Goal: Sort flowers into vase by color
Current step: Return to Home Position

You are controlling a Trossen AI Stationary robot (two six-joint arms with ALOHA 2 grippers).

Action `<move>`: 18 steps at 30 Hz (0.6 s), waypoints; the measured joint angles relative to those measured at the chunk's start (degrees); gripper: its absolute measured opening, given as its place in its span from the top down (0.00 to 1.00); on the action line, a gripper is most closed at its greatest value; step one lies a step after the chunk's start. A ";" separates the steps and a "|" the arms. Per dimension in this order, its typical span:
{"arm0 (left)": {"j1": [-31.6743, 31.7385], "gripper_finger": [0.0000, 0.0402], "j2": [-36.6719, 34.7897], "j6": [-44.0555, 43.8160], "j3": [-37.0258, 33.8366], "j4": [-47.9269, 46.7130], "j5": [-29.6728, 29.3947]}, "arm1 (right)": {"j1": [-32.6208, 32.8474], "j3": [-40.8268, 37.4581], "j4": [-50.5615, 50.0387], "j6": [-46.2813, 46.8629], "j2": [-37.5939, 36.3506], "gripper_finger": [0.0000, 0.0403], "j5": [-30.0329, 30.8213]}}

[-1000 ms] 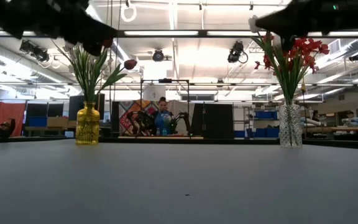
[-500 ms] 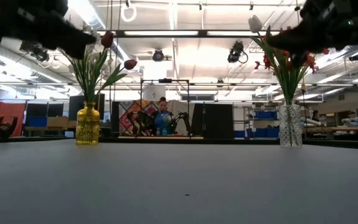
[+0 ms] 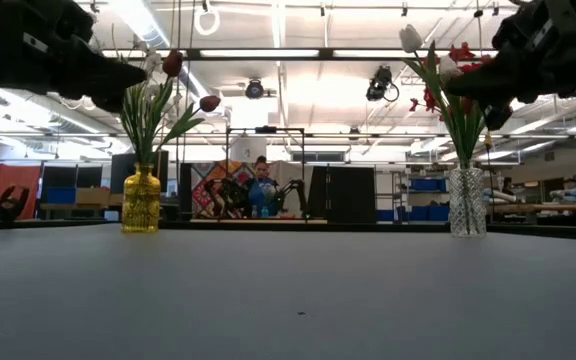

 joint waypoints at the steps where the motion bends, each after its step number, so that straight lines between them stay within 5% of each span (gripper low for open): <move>1: 0.00 1.00 -1.23 -0.06 0.00 -1.84 0.01 | -0.05 0.00 -1.20 0.06 -1.07 1.00 -0.43; 18: 0.00 1.00 -16.91 -1.47 0.07 -18.59 0.01 | -0.03 -3.53 -8.81 1.12 -17.02 1.00 2.48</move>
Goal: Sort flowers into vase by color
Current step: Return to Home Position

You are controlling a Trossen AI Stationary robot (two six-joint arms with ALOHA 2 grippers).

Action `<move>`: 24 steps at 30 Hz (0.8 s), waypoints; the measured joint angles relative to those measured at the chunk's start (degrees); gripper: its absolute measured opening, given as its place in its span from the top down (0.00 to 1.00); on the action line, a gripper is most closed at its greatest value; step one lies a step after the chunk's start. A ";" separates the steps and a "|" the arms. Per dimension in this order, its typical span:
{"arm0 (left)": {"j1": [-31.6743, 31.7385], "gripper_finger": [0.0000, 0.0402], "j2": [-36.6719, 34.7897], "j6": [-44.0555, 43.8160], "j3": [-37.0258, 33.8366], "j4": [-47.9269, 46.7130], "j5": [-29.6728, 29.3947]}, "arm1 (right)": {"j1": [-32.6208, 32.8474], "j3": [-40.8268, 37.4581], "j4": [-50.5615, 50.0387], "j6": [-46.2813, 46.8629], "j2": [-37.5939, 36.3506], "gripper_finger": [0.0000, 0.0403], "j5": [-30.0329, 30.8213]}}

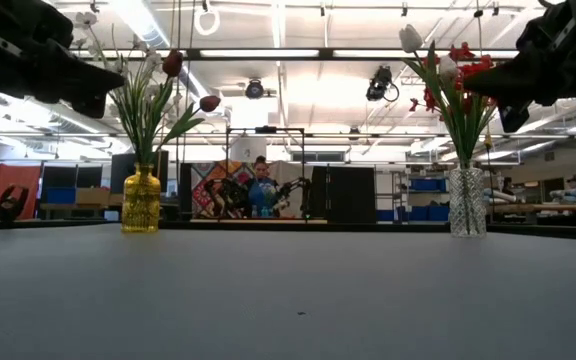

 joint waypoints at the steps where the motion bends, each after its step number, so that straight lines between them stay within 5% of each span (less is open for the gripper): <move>1: 0.00 1.00 -0.02 -0.07 0.00 -0.52 0.00 | 0.00 -0.37 0.58 0.38 -0.15 1.00 0.04; 24: -0.02 1.00 0.15 -1.95 -0.20 -3.36 3.61 | 0.00 -3.16 -3.99 -0.04 -6.27 1.00 -1.69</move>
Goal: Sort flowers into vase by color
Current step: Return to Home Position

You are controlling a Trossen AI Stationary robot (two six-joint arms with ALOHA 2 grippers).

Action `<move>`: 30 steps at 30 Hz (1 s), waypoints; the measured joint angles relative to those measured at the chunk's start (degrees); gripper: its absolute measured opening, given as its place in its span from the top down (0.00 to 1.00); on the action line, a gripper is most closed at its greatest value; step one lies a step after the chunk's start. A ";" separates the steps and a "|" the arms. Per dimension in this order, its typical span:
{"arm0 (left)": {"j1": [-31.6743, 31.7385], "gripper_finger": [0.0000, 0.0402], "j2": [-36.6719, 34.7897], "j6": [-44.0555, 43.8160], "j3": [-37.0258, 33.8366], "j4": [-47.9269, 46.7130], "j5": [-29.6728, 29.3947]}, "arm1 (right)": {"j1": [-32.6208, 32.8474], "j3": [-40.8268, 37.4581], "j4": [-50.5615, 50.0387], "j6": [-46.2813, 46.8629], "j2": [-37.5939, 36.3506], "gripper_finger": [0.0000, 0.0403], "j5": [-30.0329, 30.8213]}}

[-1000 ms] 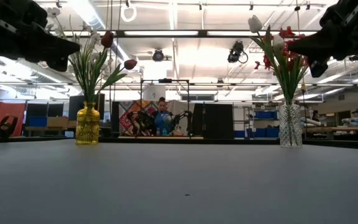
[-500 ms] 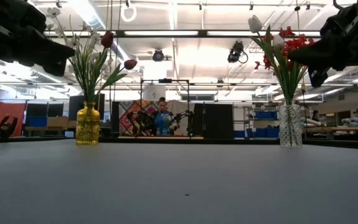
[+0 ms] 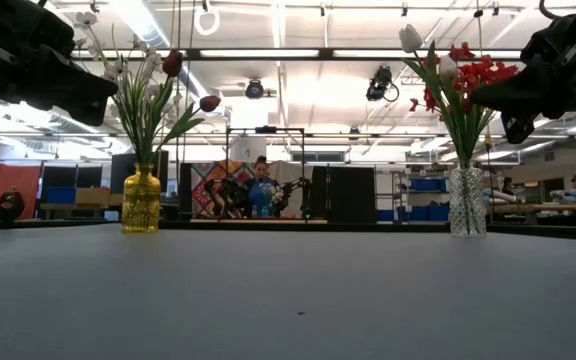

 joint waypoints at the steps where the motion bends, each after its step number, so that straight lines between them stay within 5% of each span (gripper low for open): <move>1: 0.00 1.00 0.00 0.19 -0.30 0.67 0.05 | 0.00 0.00 -0.14 -0.27 0.02 1.00 -0.04; 12: 0.00 1.00 0.89 0.28 -6.41 13.39 -3.59 | 0.00 0.00 -2.93 -0.17 0.07 1.00 -2.23; 30: 0.11 0.93 1.64 -0.89 -6.55 14.36 -3.61 | -0.02 0.00 -0.54 -0.21 0.22 0.88 -2.39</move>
